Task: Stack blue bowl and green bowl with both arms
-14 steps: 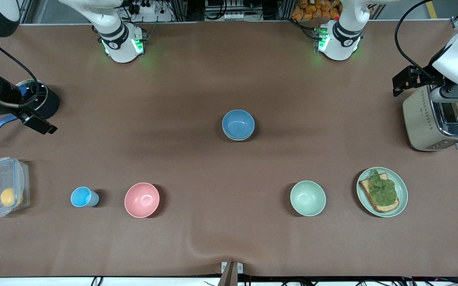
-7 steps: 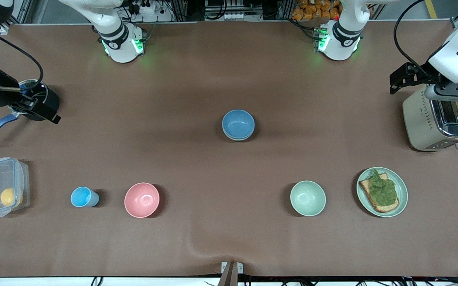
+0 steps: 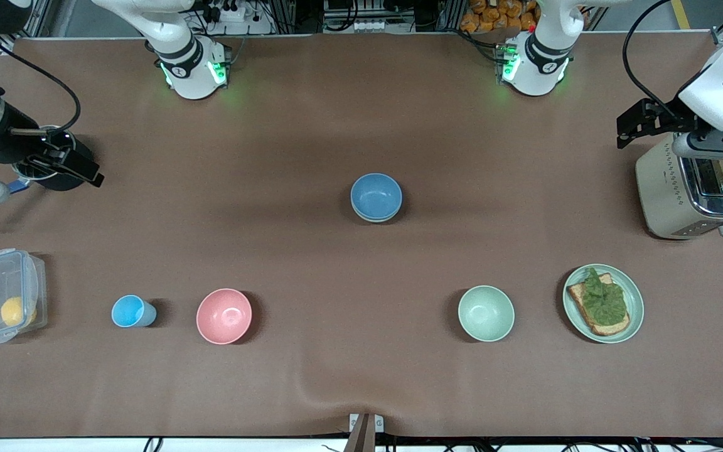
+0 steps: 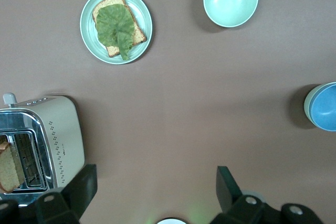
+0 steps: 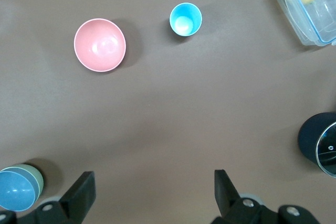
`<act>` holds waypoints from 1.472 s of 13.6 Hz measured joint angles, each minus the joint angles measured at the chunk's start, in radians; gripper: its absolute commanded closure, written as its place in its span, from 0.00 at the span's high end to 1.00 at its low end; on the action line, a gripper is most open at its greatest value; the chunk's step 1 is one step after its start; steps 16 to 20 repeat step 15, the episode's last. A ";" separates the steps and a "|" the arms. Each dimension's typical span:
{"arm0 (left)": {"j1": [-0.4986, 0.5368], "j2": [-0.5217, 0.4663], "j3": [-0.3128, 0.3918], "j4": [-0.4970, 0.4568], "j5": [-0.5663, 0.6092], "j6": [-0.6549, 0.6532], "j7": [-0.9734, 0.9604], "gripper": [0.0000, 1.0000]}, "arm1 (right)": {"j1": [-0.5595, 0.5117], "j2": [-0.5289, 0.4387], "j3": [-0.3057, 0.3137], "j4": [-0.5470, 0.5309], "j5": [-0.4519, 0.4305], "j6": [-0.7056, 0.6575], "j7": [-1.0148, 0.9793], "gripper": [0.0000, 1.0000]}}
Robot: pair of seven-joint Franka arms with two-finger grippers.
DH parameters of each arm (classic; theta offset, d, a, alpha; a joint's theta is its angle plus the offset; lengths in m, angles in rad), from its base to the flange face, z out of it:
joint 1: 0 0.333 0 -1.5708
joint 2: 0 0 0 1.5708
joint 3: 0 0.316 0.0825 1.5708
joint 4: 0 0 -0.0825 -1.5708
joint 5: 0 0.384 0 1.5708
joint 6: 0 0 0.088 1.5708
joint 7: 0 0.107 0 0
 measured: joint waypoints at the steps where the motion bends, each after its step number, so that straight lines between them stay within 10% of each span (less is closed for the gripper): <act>1: 0.000 0.000 0.000 0.000 0.000 0.000 0.000 1.00 | 0.018 -0.002 -0.018 0.000 0.000 0.000 -0.017 1.00; 20: 0.002 0.000 0.000 -0.001 0.000 -0.002 0.000 1.00 | 0.029 -0.009 -0.039 -0.002 0.000 0.000 -0.147 1.00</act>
